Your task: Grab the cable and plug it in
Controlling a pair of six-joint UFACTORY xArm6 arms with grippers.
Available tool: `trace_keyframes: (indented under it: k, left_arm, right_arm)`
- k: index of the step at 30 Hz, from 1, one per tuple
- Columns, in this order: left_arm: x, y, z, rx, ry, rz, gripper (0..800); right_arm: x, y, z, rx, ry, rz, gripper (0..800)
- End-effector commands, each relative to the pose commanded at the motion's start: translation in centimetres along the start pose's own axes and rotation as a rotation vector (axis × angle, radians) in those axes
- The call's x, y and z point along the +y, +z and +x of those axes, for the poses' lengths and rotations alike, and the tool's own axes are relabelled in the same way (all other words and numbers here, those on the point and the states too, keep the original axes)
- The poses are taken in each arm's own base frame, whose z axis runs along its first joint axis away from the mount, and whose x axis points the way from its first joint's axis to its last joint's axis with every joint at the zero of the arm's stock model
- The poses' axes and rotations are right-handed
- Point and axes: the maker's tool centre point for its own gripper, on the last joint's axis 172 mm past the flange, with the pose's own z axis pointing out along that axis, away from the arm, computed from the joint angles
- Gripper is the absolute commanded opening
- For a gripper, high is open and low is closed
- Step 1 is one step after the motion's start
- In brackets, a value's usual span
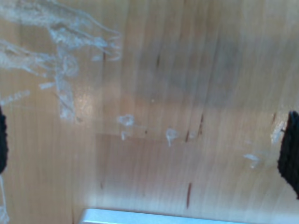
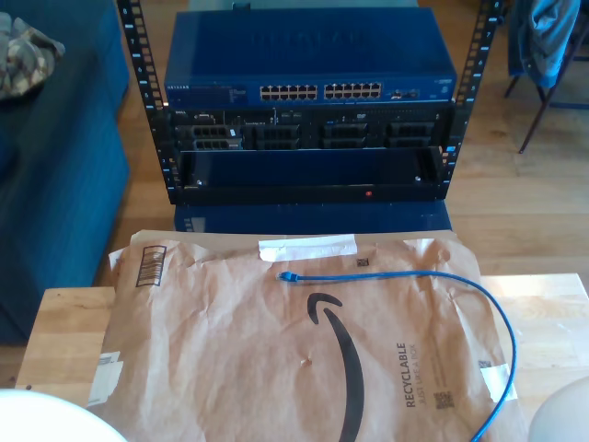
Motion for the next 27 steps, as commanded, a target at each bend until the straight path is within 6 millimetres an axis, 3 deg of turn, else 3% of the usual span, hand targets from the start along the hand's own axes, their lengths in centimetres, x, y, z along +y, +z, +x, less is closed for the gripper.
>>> trace_keyframes:
  k: [14,17,22,25,27]
  left_arm:
    - [0.0,-0.1,0.1,0.002,-0.002,0.0,800]
    - [0.0,-0.2,0.1,0.002,0.0,0.003,800]
    - [-0.3,-3.3,-0.9,-0.054,-0.01,0.005,800]
    - [-0.4,-5.6,-1.0,-0.074,-0.014,0.007,800]
    - [-0.4,-7.3,0.0,-0.045,-0.018,0.006,800]
  right_arm:
    - [0.0,0.0,0.0,0.0,-0.002,0.0,799]
    - [-0.3,-1.8,1.5,0.058,-0.009,0.0,799]
    - [-0.3,-3.6,2.9,0.133,-0.006,0.002,799]
    - [-0.5,-6.7,4.9,0.257,-0.012,0.005,799]
    - [-0.6,-8.1,5.7,0.311,-0.004,0.006,799]
